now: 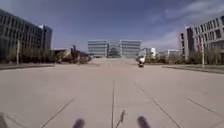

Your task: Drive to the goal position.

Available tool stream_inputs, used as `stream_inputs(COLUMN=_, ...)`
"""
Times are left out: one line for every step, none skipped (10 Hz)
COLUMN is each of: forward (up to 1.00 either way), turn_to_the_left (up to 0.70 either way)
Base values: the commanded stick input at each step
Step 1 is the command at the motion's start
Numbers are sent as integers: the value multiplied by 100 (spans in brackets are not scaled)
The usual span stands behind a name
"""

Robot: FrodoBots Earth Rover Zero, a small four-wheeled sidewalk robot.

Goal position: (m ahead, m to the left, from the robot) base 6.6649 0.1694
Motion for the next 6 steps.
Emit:
stream_inputs(forward=70, turn_to_the_left=-1)
stream_inputs(forward=70, turn_to_the_left=-8)
stream_inputs(forward=70, turn_to_the_left=-25)
stream_inputs(forward=70, turn_to_the_left=-11)
stream_inputs(forward=70, turn_to_the_left=0)
stream_inputs(forward=70, turn_to_the_left=0)
